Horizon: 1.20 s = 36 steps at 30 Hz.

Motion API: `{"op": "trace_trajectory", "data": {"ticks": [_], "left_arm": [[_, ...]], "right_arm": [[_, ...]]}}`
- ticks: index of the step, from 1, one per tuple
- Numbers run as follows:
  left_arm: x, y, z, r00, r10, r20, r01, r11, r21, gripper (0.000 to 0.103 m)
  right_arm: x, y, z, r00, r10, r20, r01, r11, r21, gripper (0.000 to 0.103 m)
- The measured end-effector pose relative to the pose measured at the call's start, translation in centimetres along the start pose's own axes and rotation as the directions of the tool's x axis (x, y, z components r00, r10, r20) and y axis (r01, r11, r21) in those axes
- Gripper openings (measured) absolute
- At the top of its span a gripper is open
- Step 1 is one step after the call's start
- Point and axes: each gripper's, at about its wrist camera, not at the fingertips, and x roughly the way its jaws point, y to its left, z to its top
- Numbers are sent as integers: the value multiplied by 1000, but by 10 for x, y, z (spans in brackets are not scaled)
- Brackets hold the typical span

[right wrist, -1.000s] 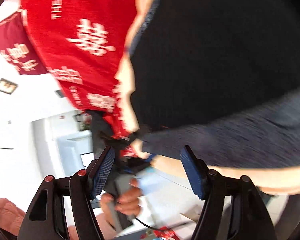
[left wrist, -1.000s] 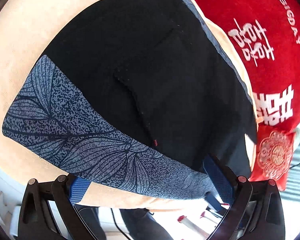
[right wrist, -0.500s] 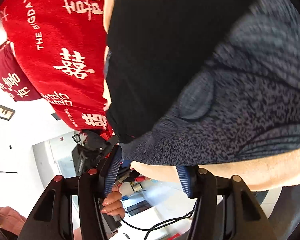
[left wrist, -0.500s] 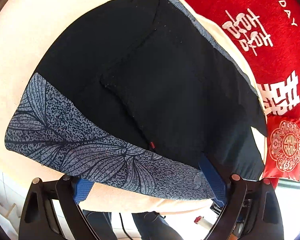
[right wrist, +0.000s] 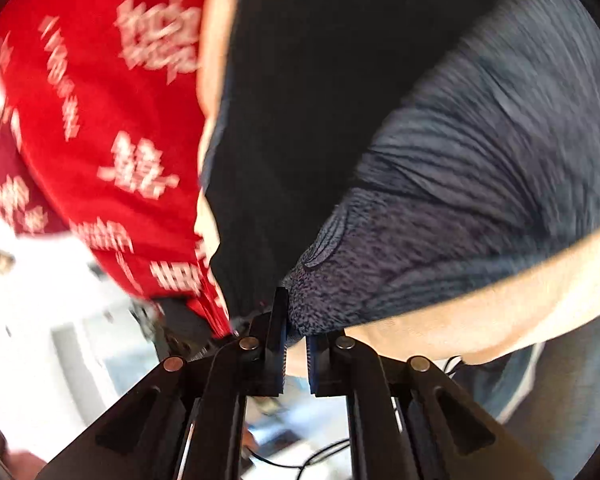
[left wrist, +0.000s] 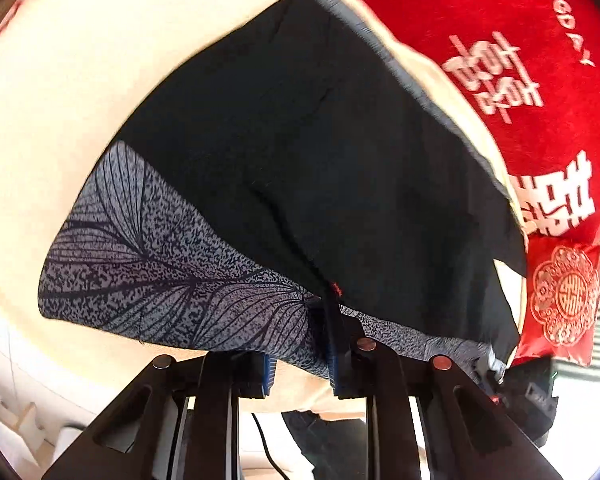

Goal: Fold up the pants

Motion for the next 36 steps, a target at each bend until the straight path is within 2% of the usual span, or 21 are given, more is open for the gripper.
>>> {"op": "trace_trajectory", "data": {"ticks": [6, 9, 12, 15, 17, 20, 22, 24, 25, 26, 27, 28, 29, 30, 31, 33, 34, 35, 36], "left_arm": [[-28, -46, 32, 996, -11, 84, 9, 1000, 28, 21], [-35, -73, 64, 989, -24, 143, 16, 998, 55, 22], [-31, -102, 104, 979, 1, 205, -23, 994, 106, 22], [-8, -118, 146, 969, 29, 245, -64, 989, 136, 22], [17, -121, 171, 965, 68, 253, -106, 985, 138, 22], [58, -121, 197, 961, 162, 225, -194, 973, 126, 22], [77, -118, 208, 958, 207, 200, -231, 967, 110, 23], [76, -121, 211, 956, 220, 194, -243, 965, 99, 24], [72, -124, 210, 955, 228, 188, -250, 963, 104, 24], [65, -126, 208, 955, 228, 189, -252, 961, 111, 24], [58, -129, 205, 954, 229, 195, -255, 960, 116, 25], [48, -131, 202, 943, 256, 212, -284, 952, 116, 42], [38, -133, 197, 925, 294, 240, -327, 939, 110, 71], [30, -134, 194, 912, 313, 264, -350, 931, 107, 78], [23, -136, 190, 905, 317, 285, -361, 925, 115, 80], [25, -138, 188, 906, 328, 267, -374, 916, 143, 80], [32, -138, 189, 905, 342, 253, -386, 909, 154, 80], [44, -140, 191, 904, 357, 237, -399, 902, 164, 80], [57, -140, 196, 902, 372, 220, -412, 895, 171, 80]], "right_arm": [[1, 71, 59, 994, -57, -89, 34, 971, -235, 9], [6, 103, 102, 992, -60, -114, 23, 953, -302, 9], [19, 124, 154, 987, -89, -134, 38, 937, -347, 10], [46, 140, 204, 981, -126, -148, 61, 924, -378, 12], [71, 135, 239, 973, -164, -164, 91, 919, -383, 12], [103, 122, 275, 959, -227, -171, 148, 913, -379, 12], [122, 115, 290, 940, -297, -171, 214, 897, -386, 13], [130, 115, 293, 926, -332, -180, 245, 890, -384, 18], [129, 117, 292, 929, -319, -187, 228, 892, -389, 32], [127, 123, 287, 934, -300, -192, 202, 890, -408, 58], [124, 128, 285, 936, -295, -194, 191, 885, -424, 71], [118, 138, 277, 936, -299, -188, 187, 870, -456, 81], [114, 143, 272, 934, -312, -174, 197, 855, -479, 81], [109, 148, 266, 932, -326, -158, 209, 839, -502, 81], [103, 153, 259, 931, -334, -147, 213, 824, -525, 81], [100, 155, 250, 928, -342, -145, 212, 808, -549, 75], [103, 155, 245, 920, -367, -139, 229, 791, -567, 61], [109, 153, 245, 905, -405, -133, 258, 769, -584, 52], [116, 148, 246, 888, -442, -129, 287, 751, -595, 52]]}}
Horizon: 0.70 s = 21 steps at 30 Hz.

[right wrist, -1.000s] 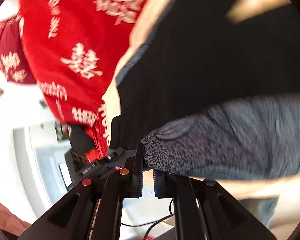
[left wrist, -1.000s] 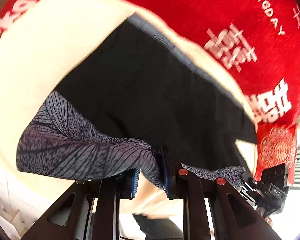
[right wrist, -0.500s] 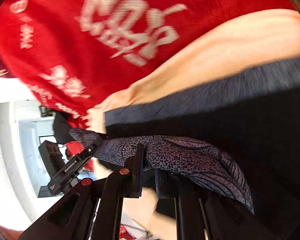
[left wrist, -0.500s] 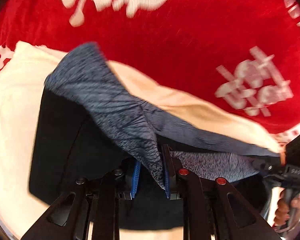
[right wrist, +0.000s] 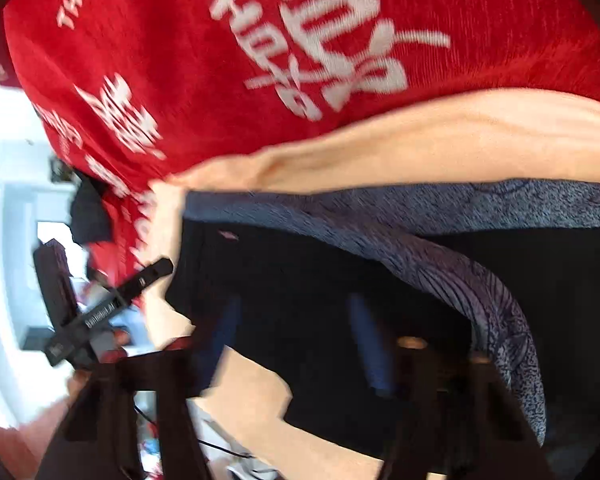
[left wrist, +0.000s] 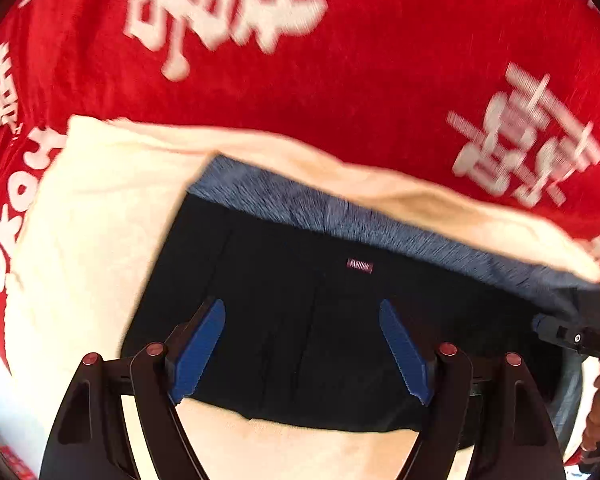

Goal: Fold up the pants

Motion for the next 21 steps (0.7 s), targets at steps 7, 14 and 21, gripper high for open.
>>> {"op": "trace_trajectory", "data": {"ticks": [7, 14, 21], "left_arm": [[52, -25, 27, 993, 120, 16, -120, 993, 11, 80], [11, -40, -1, 995, 91, -33, -88, 992, 88, 80], [-23, -78, -97, 987, 79, -143, -45, 972, 229, 80]], "right_arm": [[-3, -35, 32, 994, 17, 109, -30, 993, 118, 52], [-55, -33, -37, 986, 116, 116, -128, 987, 98, 69], [-79, -59, -157, 994, 71, 86, -89, 968, 235, 76]]}}
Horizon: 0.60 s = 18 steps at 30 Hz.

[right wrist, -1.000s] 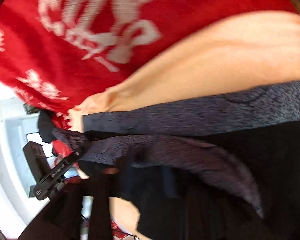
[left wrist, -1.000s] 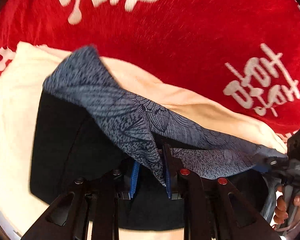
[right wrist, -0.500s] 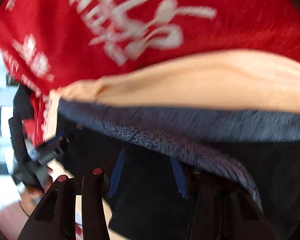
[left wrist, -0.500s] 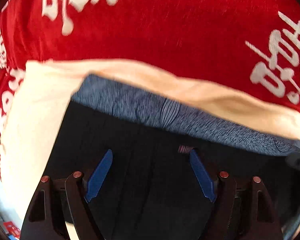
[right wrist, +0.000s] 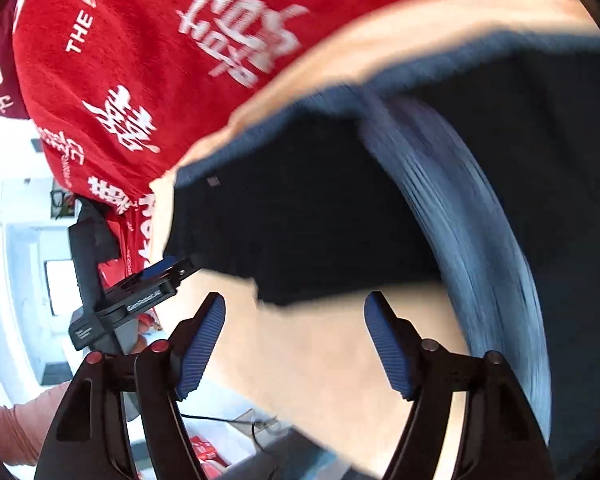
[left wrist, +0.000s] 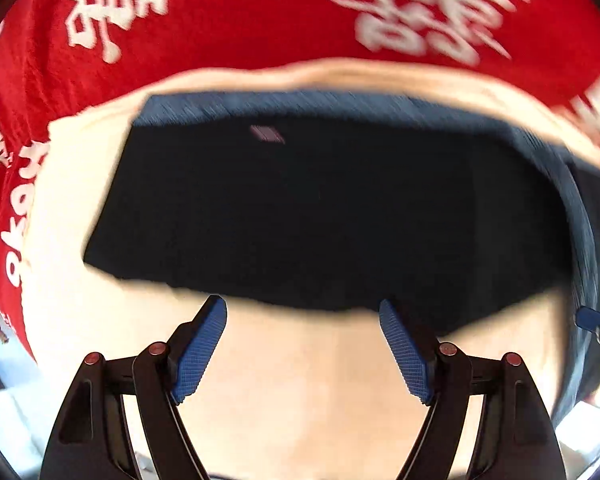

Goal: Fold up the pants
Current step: 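Open both grippers and withdraw above the folded pants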

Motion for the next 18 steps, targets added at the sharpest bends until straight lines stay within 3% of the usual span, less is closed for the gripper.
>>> {"op": "trace_trajectory", "data": {"ticks": [4, 8, 13, 18], "left_arm": [[-2, -39, -42, 997, -31, -68, 38, 994, 102, 80], [-11, -71, -74, 994, -69, -84, 86, 972, 219, 80], [-48, -92, -106, 993, -117, -30, 120, 938, 326, 80], [-80, -90, -123, 993, -115, 11, 100, 906, 411, 80]], "right_arm": [[-29, -31, -48, 998, -47, 39, 43, 994, 100, 79], [-47, -39, -96, 988, -119, 102, 97, 976, 194, 79], [-65, -26, -151, 973, -172, 151, 123, 950, 288, 79], [-86, 7, -194, 959, -207, 192, 148, 947, 284, 79]]}}
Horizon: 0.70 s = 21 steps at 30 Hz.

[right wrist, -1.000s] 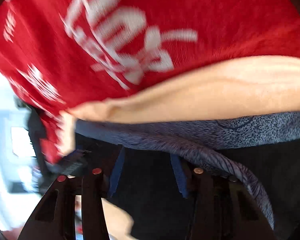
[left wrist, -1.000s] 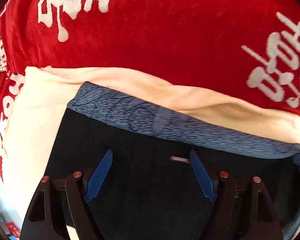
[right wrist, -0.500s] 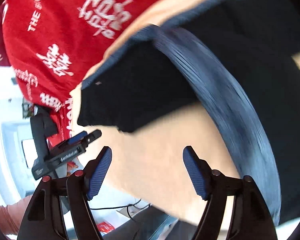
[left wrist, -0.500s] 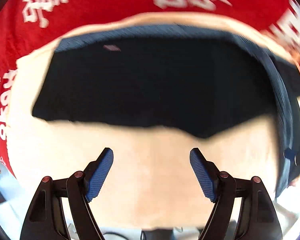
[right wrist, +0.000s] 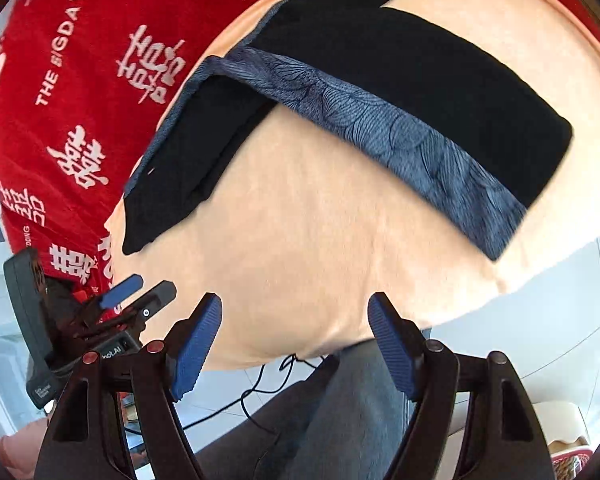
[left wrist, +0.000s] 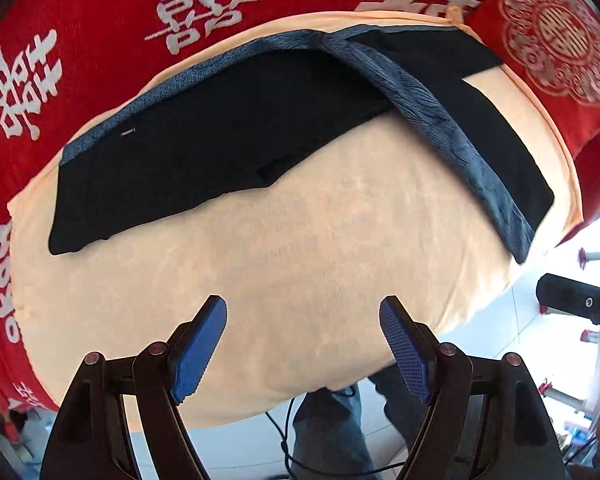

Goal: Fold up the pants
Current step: 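Open both grippers and withdraw above the folded pants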

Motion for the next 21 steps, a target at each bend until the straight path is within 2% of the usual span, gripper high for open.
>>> {"op": "trace_trajectory", "data": {"ticks": [6, 11, 16, 18, 21], "left_arm": [[-41, 0, -30, 999, 11, 38, -13, 999, 52, 80], [-65, -18, -37, 999, 15, 37, -16, 999, 36, 80], [-88, -57, -25, 995, 26, 101, -26, 1000, 6, 80], [-93, -77, -16, 993, 39, 111, -36, 999, -24, 80], [-102, -113, -6, 991, 14, 131, -8, 999, -42, 80]], "right_arm": [[-34, 15, -33, 999, -22, 38, 23, 1000, -21, 81], [-72, 28, -41, 994, -58, 95, 70, 990, -120, 87], [-112, 17, -33, 987, -101, 125, 127, 968, -216, 88], [-135, 4, -30, 985, -94, 145, 126, 966, -225, 88], [-165, -23, -22, 982, -89, 168, 125, 969, -215, 88]]}}
